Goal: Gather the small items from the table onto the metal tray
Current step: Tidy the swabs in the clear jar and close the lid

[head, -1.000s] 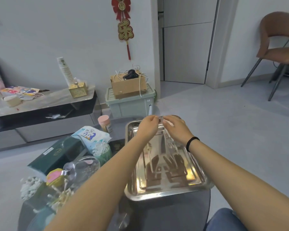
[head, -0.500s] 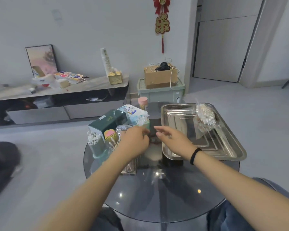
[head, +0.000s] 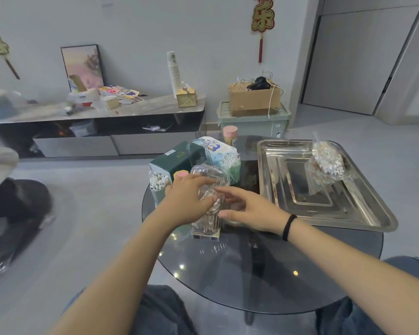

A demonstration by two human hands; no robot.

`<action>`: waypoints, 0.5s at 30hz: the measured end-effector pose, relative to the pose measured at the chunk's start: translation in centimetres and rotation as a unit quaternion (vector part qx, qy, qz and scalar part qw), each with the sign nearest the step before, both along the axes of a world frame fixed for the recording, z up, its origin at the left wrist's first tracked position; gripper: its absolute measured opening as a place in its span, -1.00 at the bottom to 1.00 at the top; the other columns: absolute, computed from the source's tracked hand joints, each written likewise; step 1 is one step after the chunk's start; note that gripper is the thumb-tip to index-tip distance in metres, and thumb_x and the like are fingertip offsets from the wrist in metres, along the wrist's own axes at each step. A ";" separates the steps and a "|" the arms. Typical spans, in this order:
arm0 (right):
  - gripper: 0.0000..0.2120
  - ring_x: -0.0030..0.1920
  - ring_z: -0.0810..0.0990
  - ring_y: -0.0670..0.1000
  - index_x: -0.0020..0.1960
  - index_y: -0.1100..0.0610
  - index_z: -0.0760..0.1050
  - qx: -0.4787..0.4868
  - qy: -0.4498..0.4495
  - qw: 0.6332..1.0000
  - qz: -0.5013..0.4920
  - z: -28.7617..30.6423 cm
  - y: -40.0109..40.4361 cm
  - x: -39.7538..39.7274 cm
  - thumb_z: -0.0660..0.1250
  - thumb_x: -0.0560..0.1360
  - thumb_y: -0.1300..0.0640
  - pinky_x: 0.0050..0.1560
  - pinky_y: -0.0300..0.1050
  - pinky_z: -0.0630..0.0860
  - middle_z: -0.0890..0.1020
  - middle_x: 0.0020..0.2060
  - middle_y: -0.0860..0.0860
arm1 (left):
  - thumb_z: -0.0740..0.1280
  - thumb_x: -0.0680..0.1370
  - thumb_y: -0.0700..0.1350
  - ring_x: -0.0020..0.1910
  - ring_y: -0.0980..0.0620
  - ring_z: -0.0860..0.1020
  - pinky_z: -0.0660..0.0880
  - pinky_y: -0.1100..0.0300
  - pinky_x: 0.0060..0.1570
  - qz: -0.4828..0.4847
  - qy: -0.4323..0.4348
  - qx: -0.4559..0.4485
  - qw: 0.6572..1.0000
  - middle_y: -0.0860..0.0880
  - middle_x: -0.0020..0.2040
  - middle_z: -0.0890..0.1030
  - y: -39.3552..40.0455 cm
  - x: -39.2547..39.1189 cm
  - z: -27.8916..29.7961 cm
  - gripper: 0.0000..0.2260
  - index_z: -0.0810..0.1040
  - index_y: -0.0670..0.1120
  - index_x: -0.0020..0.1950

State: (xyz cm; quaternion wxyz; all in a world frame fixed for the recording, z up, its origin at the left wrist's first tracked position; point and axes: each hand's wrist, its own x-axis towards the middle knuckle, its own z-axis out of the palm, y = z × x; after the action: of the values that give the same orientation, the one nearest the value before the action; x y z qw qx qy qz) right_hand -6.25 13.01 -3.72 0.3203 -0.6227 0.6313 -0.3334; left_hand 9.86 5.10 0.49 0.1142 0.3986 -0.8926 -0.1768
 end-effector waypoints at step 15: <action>-0.38 0.09 0.56 -0.15 0.28 -0.02 0.37 -0.047 -0.021 0.996 -0.076 -1.4 -0.1 0.8 0.51 0.29 -0.05 0.19 -0.17 0.49 0.57 0.07 -0.17 | 0.17 0.60 -0.17 0.26 0.05 0.49 0.35 0.25 0.23 -0.047 0.066 0.131 0.988 -0.01 0.30 0.55 1.5 -1.5 1.1 -0.68 0.50 -0.09 0.34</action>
State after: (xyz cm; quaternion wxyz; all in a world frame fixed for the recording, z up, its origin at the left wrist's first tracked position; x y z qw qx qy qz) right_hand -5.41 12.95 -5.16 0.2776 -0.5805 0.6535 -0.3987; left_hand 8.32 6.56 1.57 0.1115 0.3556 -0.8699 -0.3231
